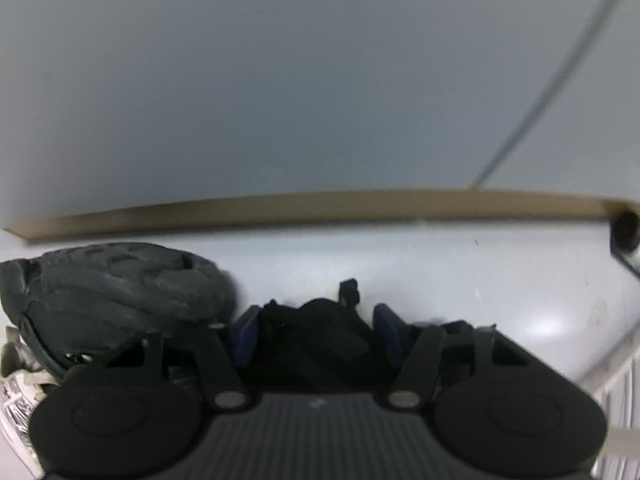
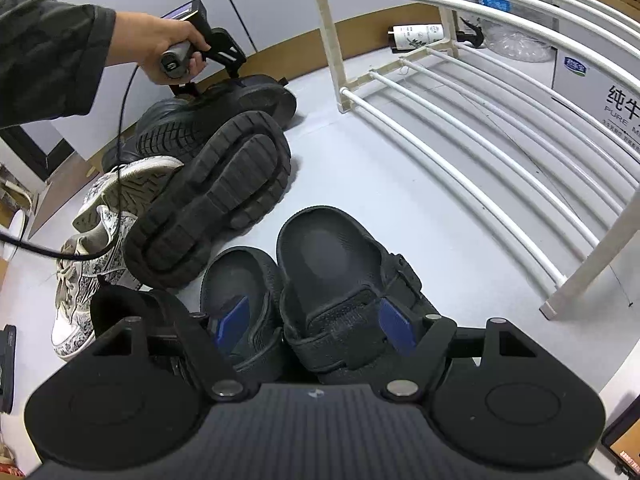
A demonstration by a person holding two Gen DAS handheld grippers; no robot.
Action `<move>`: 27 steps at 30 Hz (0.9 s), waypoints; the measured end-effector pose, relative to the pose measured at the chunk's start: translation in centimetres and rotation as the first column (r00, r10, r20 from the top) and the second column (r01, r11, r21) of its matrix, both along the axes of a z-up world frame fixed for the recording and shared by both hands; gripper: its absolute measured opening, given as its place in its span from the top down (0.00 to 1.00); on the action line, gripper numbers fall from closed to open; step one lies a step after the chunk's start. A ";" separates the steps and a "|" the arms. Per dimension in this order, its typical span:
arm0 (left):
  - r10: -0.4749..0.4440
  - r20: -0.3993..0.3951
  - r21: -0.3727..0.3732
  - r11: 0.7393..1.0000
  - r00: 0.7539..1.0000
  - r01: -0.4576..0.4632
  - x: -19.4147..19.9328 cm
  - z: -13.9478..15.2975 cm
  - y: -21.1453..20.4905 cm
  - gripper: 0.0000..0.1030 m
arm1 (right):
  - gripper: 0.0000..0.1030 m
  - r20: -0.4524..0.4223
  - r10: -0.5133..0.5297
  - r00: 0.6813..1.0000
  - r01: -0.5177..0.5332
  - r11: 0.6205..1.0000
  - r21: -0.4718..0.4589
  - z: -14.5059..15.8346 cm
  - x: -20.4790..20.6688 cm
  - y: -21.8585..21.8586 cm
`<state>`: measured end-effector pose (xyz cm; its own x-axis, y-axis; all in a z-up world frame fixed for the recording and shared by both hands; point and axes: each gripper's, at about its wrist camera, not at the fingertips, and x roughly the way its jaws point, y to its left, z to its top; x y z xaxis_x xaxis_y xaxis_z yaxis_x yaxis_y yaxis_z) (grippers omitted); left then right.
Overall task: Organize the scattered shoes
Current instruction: 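Close the left gripper on the collar of the black shoe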
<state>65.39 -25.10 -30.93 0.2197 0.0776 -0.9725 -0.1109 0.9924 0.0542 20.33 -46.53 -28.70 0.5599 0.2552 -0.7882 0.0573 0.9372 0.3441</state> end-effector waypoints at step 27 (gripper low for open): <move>-0.339 0.002 -0.002 0.941 0.941 0.339 -13.6 5.5 -2.7 0.60 | 0.26 0.050 -0.031 0.998 0.032 0.999 -0.022 1.8 -2.9 1.1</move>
